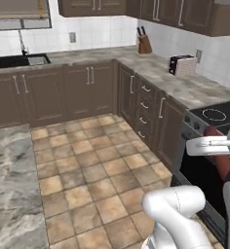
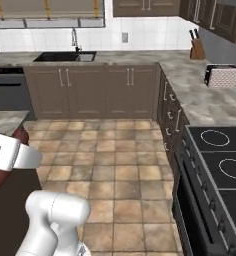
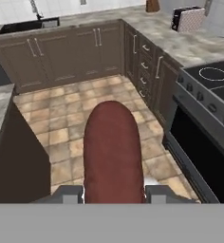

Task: Retrieve the sausage and cheese from the fridge and place them on the cutting board on the counter.

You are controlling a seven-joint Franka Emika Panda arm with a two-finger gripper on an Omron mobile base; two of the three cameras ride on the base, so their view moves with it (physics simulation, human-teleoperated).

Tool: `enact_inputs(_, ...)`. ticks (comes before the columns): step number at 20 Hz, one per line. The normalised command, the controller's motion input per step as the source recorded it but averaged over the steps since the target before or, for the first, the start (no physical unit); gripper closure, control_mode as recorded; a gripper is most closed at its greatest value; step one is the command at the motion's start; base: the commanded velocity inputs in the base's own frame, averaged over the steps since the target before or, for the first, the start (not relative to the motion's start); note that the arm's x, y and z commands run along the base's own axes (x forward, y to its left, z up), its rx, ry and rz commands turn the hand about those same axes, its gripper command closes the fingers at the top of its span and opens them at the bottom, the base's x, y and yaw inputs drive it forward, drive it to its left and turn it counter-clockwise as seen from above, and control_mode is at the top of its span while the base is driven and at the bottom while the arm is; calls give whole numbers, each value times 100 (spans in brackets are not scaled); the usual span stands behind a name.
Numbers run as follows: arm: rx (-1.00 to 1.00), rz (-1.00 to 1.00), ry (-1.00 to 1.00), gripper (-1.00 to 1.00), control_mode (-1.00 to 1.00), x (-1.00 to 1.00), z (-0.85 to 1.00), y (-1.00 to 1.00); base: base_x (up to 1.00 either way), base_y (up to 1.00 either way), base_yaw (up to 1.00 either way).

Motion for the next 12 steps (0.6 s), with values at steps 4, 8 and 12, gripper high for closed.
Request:
enact_inputs(4,0,0,0,100,100,0,0,0,100,-51,14)
enact_inputs(8,0,0,0,100,100,0,0,0,100,0,46)
enact_inputs(12,0,0,0,100,100,0,0,0,100,-3,57)
